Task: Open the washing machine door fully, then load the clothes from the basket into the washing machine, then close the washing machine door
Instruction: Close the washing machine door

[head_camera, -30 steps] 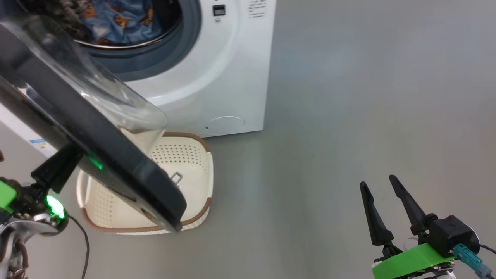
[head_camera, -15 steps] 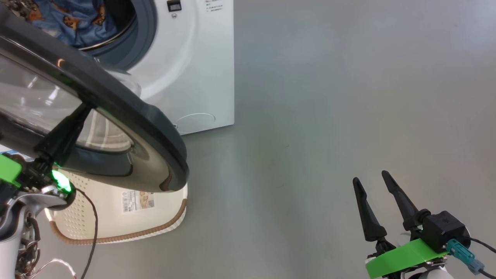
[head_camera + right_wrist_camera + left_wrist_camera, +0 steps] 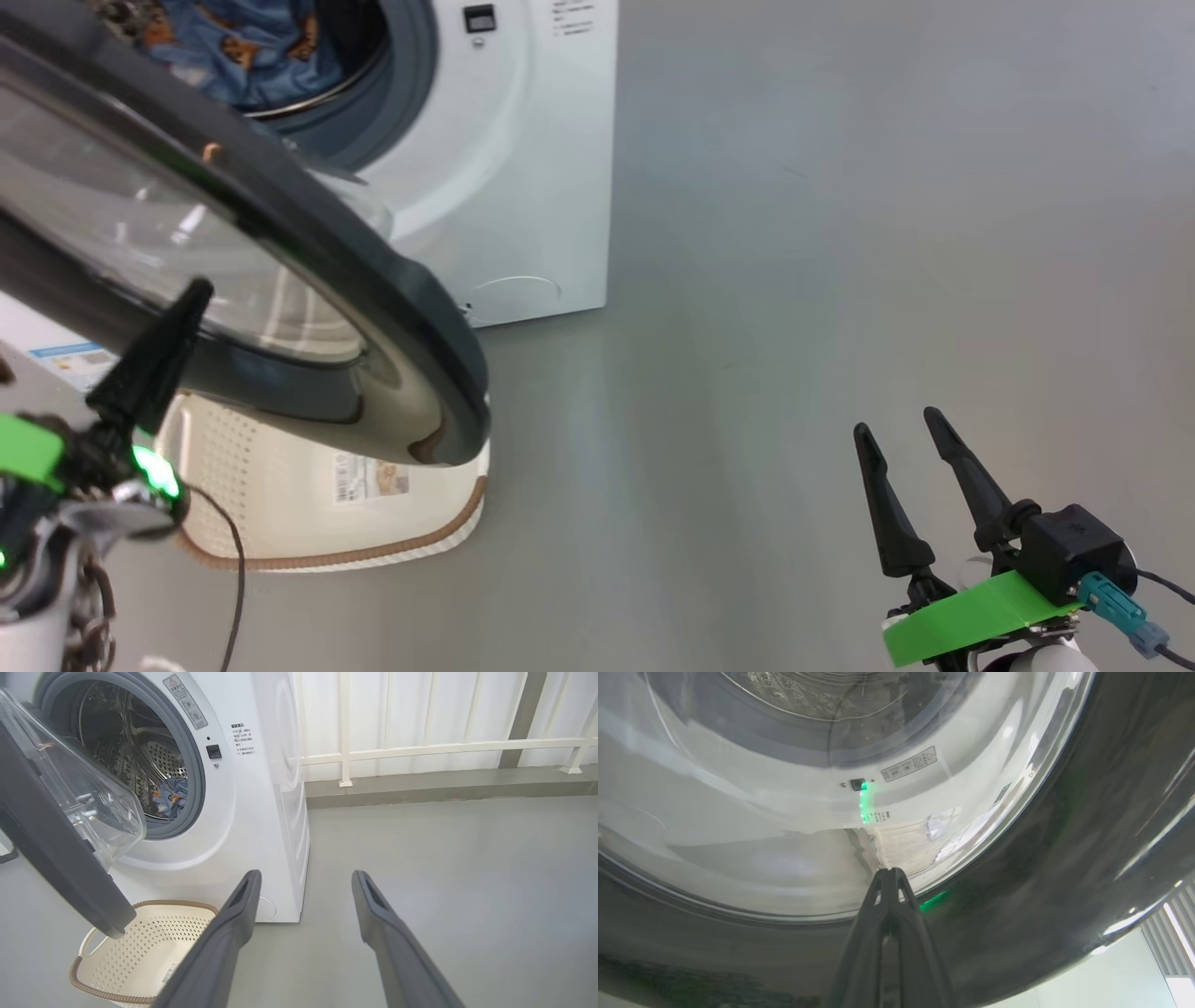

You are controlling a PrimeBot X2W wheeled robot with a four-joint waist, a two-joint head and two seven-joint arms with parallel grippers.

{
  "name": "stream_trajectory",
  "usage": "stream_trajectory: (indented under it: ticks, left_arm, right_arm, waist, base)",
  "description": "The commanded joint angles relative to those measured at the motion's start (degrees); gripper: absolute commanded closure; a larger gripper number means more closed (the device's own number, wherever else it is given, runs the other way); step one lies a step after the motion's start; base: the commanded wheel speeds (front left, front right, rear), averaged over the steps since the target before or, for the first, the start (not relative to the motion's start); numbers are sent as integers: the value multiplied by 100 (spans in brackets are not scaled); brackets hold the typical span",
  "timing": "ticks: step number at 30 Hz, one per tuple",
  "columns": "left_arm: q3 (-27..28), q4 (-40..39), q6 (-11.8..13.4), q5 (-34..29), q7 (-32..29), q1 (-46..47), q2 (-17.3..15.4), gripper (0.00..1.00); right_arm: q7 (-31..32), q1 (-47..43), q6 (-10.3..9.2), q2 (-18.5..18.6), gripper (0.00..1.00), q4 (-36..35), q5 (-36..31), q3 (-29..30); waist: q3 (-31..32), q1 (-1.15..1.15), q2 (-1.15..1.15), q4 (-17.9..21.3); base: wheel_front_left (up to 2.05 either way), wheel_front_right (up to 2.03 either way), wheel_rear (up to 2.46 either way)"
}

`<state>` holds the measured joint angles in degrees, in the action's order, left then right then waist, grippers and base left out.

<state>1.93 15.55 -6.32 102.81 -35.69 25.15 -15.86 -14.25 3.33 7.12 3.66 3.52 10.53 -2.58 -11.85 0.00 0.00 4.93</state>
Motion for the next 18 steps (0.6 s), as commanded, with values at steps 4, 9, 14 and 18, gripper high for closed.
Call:
stream_trajectory:
  ticks: [4,9,14,18]
  left_arm:
    - [348,-277,-102,-143,189,-251,-109,100]
    - [597,-724,-113,-303,498,-726,79,0]
    - [817,-1303,-115,-525,763,-1344,374,0]
    - [931,-1548,-115,-856,1082,-1696,580,0]
  right_arm:
    - [-52,-88,36,45,0,-143,-33,-107]
    - [-19,-169,36,83,0,-176,-47,-80]
    - [2,-193,36,98,0,-190,-43,-103]
    - [35,-237,36,107,0,-198,-58,-119]
  waist:
    - [109,0,0,-197]
    - [152,0,0,-311]
    - [189,0,0,-404]
    - [249,0,0,-490]
  base:
    - [0,0,0]
    - [0,0,0]
    - [0,0,0]
    - [0,0,0]
